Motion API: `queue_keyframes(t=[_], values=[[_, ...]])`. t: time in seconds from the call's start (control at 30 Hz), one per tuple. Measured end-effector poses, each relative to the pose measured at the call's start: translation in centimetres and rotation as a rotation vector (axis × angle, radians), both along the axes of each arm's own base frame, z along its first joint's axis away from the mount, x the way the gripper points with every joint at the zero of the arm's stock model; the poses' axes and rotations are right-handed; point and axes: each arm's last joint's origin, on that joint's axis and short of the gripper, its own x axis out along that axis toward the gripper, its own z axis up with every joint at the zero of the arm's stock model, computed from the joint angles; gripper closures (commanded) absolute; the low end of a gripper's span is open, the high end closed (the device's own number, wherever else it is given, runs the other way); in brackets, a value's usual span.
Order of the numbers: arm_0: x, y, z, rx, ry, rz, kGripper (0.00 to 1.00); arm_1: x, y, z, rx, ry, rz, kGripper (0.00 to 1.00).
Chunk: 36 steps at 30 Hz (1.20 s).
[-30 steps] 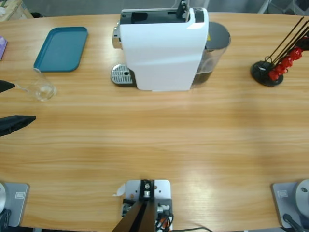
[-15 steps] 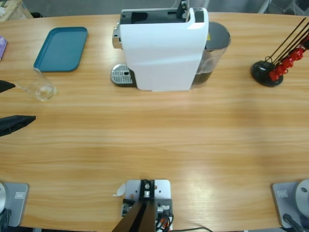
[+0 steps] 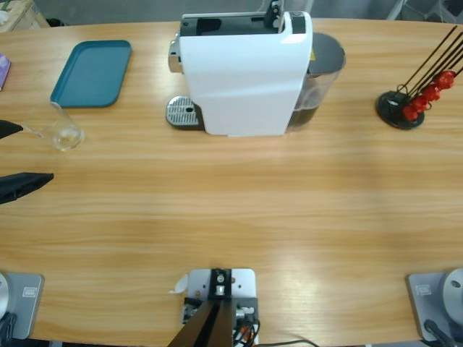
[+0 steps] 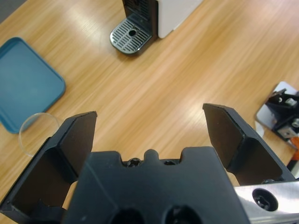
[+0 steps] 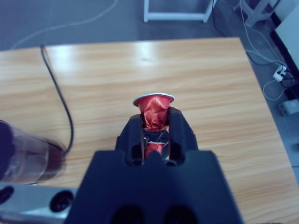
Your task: Pour coffee
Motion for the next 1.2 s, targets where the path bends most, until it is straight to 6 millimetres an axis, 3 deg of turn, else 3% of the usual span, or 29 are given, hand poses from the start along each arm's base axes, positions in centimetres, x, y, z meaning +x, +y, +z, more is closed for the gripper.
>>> queue_keyframes(t=[0.13, 0.33, 0.47, 0.63, 0.87, 1.07, 1.2], values=[[0.0, 0.0, 0.0, 0.0, 0.0, 0.0, 0.013, -2.6, 0.1, 2.6, 0.055, -0.051, 0.11, 0.915], [0.0, 0.0, -0.1, 0.002, 0.003, 0.001, 0.013, -7.3, 3.1, 4.9, 0.062, -0.066, 0.726, 0.913], [0.0, 0.0, -0.2, 0.003, 0.006, 0.0, 0.013, -8.4, 5.2, 7.2, -0.056, -0.06, 0.994, 0.911], [-0.4, 0.3, 0.0, -0.009, -0.008, -0.001, 0.013, -6.9, 10.3, 9.1, -0.231, -0.057, 1.295, 0.911], [-1.2, 1.0, 0.3, -0.036, -0.038, -0.001, 0.018, -2.8, 17.9, 8.8, -0.379, -0.051, 1.504, 0.906], [-1.5, 1.2, 0.4, -0.05, -0.04, -0.003, 0.018, 0.9, 22.6, 8.6, -0.393, -0.09, 1.6, 0.911], [-1.6, 1.3, 0.4, -0.059, -0.039, -0.005, 0.015, 3.2, 24.7, 8.1, -0.383, -0.096, 1.679, 0.911]])
